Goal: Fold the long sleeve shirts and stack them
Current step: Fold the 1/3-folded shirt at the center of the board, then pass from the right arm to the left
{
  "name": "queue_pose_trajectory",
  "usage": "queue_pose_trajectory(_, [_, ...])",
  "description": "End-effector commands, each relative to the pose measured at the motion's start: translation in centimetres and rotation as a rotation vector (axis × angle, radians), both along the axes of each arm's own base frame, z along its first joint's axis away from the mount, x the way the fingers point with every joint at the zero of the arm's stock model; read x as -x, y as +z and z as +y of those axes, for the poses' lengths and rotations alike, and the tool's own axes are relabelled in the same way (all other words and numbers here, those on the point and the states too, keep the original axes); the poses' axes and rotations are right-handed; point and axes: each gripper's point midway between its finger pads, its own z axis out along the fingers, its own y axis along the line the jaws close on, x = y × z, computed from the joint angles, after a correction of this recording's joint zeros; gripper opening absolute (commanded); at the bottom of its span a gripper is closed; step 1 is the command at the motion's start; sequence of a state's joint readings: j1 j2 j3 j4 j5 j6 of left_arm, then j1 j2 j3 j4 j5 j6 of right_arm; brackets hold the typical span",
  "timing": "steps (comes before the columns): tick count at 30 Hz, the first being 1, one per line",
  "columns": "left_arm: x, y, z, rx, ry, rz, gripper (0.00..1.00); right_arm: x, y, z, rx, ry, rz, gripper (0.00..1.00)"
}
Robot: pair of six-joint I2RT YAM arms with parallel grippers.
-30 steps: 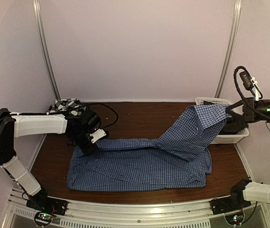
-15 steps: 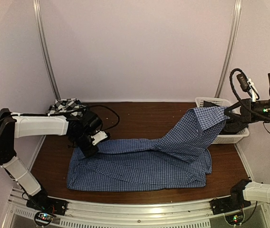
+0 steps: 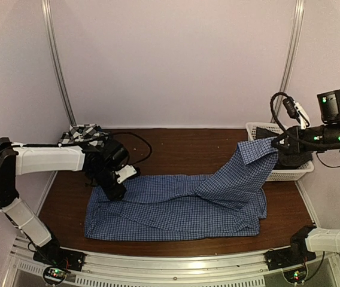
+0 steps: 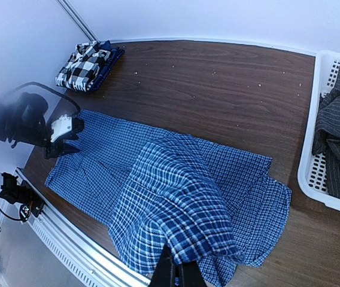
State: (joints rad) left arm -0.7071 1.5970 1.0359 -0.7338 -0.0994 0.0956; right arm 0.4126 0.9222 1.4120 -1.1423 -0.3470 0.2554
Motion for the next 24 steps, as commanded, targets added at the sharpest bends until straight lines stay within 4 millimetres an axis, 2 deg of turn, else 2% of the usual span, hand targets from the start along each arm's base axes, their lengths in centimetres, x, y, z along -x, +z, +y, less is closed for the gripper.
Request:
queue_pose_trajectory(1, [0.7,1.0,-1.4,0.086,-0.039,0.017,0.43,-2.8,-1.2,0.5,0.026,-0.016,-0.029,0.00])
queue_pose_trajectory(6, [0.3,2.5,-2.1,0.138,-0.042,-0.020,0.45,-5.3,-2.7,1.4,0.054,-0.006,-0.026,0.00])
queue_pose_trajectory(8, [-0.4,3.8,-2.7,0.175,-0.034,-0.059,0.45,-5.7,-2.7,2.4,0.033,0.032,-0.031,0.00])
queue_pose_trajectory(10, [-1.5,6.0,-3.7,0.236,-0.020,-0.120,0.46,-5.5,-2.4,3.6,-0.009,0.093,-0.035,0.00])
queue_pose_trajectory(13, [-2.6,9.9,-6.6,0.405,-0.050,-0.200,0.53,-5.3,-2.6,5.4,-0.077,0.175,-0.010,0.00])
queue_pose_trajectory(16, [-2.2,13.3,-10.2,0.541,-0.156,-0.291,0.57,-5.3,-3.2,7.1,-0.144,0.248,0.023,0.00])
queue_pose_trajectory(20, [-2.2,17.0,-13.5,0.683,-0.231,-0.418,0.61,-5.3,-3.0,9.1,-0.243,0.325,0.051,0.00])
queue_pose_trajectory(22, [-2.2,18.8,-15.0,0.752,-0.254,-0.468,0.71,-5.5,-2.8,10.0,-0.296,0.349,0.066,0.00])
queue_pose_trajectory(24, [-1.9,20.6,-16.5,0.806,-0.275,-0.509,0.96,-6.0,-2.6,10.6,-0.329,0.348,0.074,0.00])
